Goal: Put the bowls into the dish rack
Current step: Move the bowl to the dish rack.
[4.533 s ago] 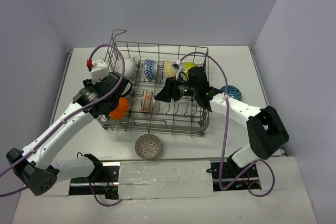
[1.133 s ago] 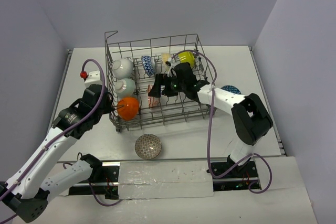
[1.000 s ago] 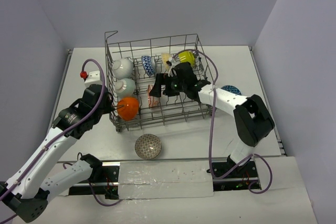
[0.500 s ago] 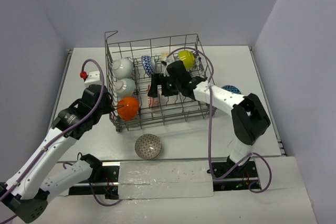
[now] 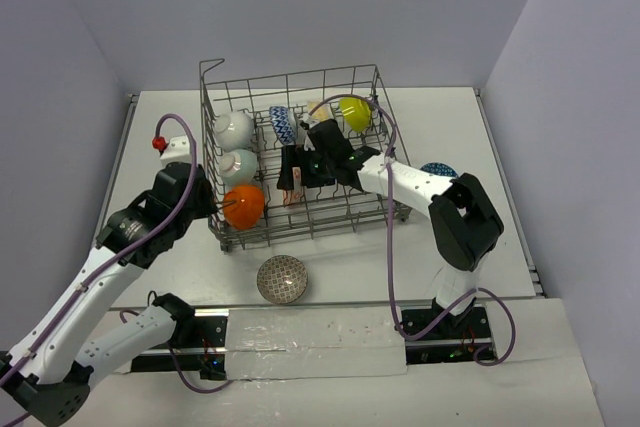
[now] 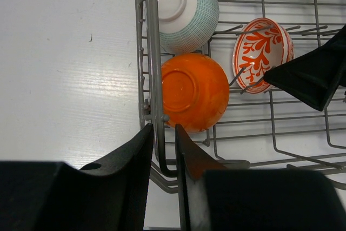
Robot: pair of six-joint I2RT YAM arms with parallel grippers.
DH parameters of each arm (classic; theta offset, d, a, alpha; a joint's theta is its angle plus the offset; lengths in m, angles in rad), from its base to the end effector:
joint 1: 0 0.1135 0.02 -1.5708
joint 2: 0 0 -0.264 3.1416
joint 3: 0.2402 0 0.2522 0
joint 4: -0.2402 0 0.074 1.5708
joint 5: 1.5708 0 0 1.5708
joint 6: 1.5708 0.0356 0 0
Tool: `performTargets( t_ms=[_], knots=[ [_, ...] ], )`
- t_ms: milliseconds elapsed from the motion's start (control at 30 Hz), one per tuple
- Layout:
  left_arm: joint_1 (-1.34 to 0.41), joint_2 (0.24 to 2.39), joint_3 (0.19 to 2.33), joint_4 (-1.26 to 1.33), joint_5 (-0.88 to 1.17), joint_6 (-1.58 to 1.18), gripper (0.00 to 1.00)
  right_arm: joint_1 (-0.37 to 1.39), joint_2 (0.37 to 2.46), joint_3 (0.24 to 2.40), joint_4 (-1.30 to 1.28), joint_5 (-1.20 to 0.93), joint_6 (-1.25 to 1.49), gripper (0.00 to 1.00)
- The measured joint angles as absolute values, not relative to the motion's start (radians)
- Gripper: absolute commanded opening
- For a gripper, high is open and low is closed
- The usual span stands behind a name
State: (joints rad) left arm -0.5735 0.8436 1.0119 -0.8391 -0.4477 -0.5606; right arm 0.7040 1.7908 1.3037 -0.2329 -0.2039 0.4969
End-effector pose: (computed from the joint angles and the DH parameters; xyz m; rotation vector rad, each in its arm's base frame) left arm 0.1420 -0.0734 0.3450 -0.2232 2.1577 -0.1454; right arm 0.3033 0.2670 0.2377 -0.3620 2.3973 0.8244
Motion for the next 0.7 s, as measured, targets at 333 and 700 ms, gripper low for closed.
performTargets(
  t_ms=[333, 700],
  knots=[
    [-0.574, 0.833, 1.012, -0.84, -0.433, -0.557, 0.28, 0.719, 1.822, 1.35, -0.262, -0.198, 0.5, 1.0],
    [-0.574, 0.834, 1.012, -0.835, -0.422, -0.551, 0.27, 0.72, 1.822, 1.354, -0.266, -0.202, 0.5, 1.0]
  ],
)
